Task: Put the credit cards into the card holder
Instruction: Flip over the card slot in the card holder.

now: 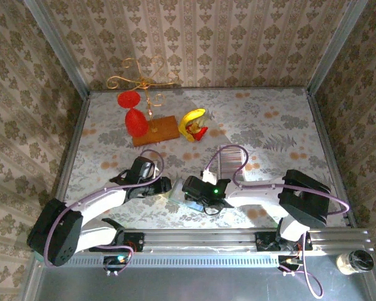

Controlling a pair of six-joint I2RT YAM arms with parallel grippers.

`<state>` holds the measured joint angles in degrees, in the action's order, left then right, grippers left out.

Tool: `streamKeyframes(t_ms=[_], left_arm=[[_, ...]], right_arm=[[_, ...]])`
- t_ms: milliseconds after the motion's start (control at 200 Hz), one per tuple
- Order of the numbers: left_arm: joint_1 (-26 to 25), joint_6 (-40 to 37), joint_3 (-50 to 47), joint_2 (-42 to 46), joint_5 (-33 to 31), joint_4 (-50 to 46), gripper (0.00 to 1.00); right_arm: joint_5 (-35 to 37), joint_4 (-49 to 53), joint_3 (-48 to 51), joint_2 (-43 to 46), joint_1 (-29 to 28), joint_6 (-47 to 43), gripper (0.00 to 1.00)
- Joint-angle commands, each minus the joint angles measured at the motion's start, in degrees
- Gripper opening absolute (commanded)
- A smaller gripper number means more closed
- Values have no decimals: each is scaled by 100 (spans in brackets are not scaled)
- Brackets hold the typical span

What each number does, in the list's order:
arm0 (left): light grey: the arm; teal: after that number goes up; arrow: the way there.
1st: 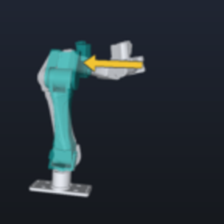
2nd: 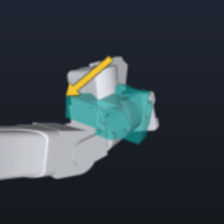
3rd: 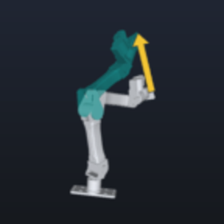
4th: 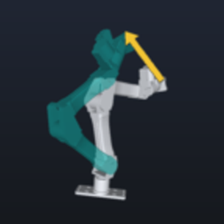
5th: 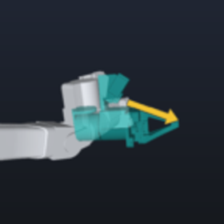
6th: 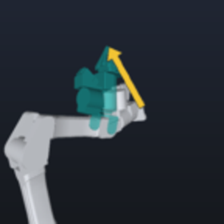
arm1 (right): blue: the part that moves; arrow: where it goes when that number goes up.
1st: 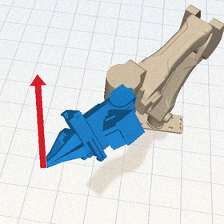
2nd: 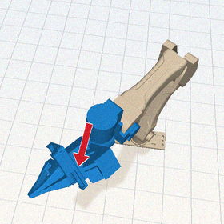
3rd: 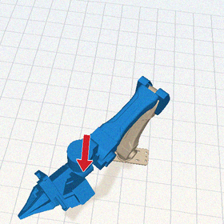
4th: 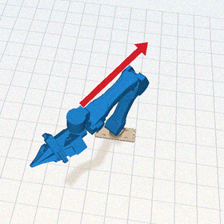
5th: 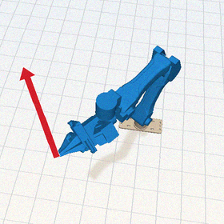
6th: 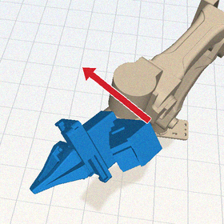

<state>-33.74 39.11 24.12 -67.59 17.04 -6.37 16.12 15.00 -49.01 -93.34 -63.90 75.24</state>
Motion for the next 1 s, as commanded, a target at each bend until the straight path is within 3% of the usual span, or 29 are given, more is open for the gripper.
streamKeyframes(t_ms=[0,580,995], left_arm=[[-88,-102,136,-92,106,220,42],[-589,239,-141,-573,108,740,31],[-807,473,-300,-510,-41,815,28]], right_arm=[[-5,58,-37,-165,27,113,68],[-6,-1155,390,133,53,335,68],[60,-1991,867,533,97,494,71]])
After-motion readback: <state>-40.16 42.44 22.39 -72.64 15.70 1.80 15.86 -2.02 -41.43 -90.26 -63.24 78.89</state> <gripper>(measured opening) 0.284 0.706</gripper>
